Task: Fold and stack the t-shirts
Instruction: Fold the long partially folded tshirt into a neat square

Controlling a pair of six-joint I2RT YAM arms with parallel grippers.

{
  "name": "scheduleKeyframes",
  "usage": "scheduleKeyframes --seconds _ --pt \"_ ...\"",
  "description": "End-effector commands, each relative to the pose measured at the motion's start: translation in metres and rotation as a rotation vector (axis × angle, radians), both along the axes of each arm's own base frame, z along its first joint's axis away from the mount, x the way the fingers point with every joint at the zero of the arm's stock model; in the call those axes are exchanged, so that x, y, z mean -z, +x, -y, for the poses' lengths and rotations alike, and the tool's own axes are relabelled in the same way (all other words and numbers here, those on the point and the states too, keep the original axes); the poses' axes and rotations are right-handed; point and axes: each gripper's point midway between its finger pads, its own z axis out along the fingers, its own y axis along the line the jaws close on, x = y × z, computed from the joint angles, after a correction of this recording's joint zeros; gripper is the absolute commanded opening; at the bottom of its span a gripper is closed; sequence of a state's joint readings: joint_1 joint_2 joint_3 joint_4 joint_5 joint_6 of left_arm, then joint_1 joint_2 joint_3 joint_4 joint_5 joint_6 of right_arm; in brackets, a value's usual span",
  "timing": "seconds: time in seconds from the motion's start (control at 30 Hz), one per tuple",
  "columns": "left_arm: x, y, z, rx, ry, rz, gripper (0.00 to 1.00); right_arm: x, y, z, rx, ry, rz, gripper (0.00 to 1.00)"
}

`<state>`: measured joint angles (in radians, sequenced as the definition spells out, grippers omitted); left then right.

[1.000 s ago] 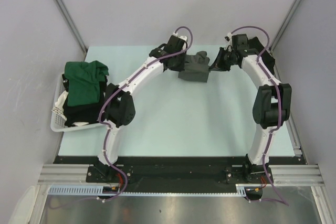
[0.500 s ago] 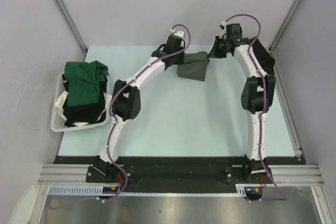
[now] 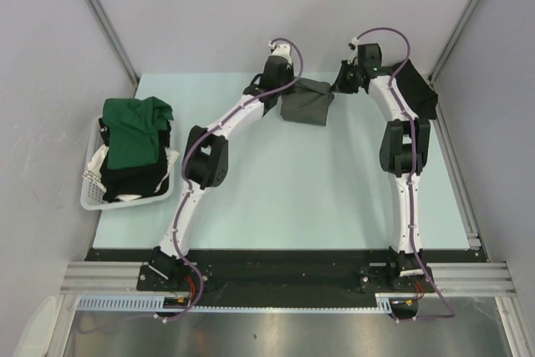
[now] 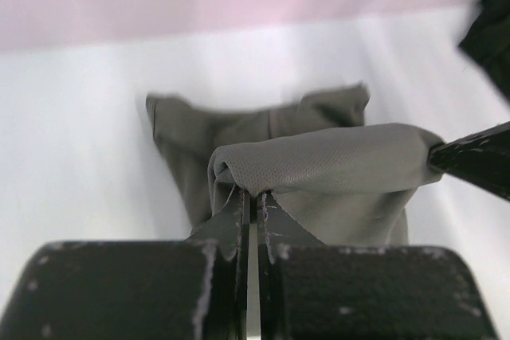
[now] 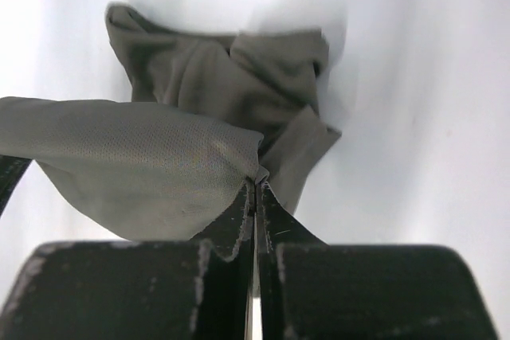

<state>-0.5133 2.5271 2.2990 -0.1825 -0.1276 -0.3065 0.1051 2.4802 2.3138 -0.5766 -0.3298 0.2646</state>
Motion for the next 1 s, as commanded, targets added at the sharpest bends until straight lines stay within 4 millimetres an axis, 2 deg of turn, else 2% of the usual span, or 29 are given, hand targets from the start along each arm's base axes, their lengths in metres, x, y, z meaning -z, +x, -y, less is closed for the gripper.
scheduleKeyframes --seconds 0.0,0.1,0.2,0.4,0.53,0.6,0.63,0.67,0.7,0.73,0.77,0.8,0.83,0.87,0.9,0.93,0.97 --pt "-0.080 0.044 -0.018 -0.077 -0.080 0.299 0.00 -0.035 0.039 0.027 0.061 -0.052 0.197 0.00" --pt "-0.082 0.050 -0.015 -0.074 -0.090 0.347 0.00 -0.041 0.051 0.029 0.075 -0.054 0.259 0.00" --pt "-0.070 0.053 -0.014 -0.066 -0.096 0.340 0.00 -0.043 0.061 0.028 0.080 -0.053 0.301 0.00" --pt "-0.053 0.055 -0.015 -0.061 -0.109 0.305 0.00 -0.039 0.069 0.021 0.069 -0.023 0.329 0.00" --pt "-0.053 0.057 -0.015 -0.064 -0.128 0.309 0.00 -0.039 0.073 0.017 0.060 -0.028 0.352 0.00" --pt "-0.052 0.058 -0.015 -0.063 -0.143 0.305 0.11 -0.038 0.074 0.020 0.070 -0.043 0.357 0.01" --pt "-0.052 0.058 -0.014 -0.060 -0.148 0.307 0.19 -0.037 0.075 0.023 0.078 -0.049 0.358 0.11" --pt "-0.051 0.058 -0.014 -0.060 -0.152 0.305 0.25 -0.035 0.075 0.024 0.085 -0.052 0.355 0.14" --pt "-0.051 0.059 -0.015 -0.058 -0.154 0.306 0.27 -0.033 0.075 0.025 0.085 -0.054 0.352 0.16" --pt "-0.051 0.058 -0.012 -0.048 -0.157 0.304 0.33 -0.034 0.076 0.025 0.088 -0.053 0.356 0.24" --pt "-0.050 0.058 -0.012 -0.044 -0.157 0.301 0.47 -0.032 0.076 0.027 0.093 -0.053 0.351 0.29" --pt "-0.049 0.057 -0.011 -0.036 -0.158 0.299 0.52 -0.030 0.076 0.027 0.091 -0.051 0.350 0.31" --pt "-0.048 0.056 -0.011 -0.038 -0.155 0.295 0.56 -0.031 0.076 0.027 0.094 -0.049 0.351 0.38" --pt "-0.049 0.055 -0.012 -0.040 -0.156 0.292 0.66 -0.028 0.076 0.029 0.097 -0.047 0.345 0.44" --pt "-0.049 0.054 -0.012 -0.040 -0.156 0.290 0.69 -0.030 0.075 0.029 0.097 -0.047 0.348 0.69" --pt "-0.051 0.053 -0.014 -0.042 -0.156 0.298 0.70 -0.030 0.075 0.029 0.098 -0.050 0.346 0.99" --pt "-0.054 0.049 -0.014 -0.035 -0.156 0.295 0.70 -0.036 0.074 0.030 0.097 -0.052 0.356 1.00"
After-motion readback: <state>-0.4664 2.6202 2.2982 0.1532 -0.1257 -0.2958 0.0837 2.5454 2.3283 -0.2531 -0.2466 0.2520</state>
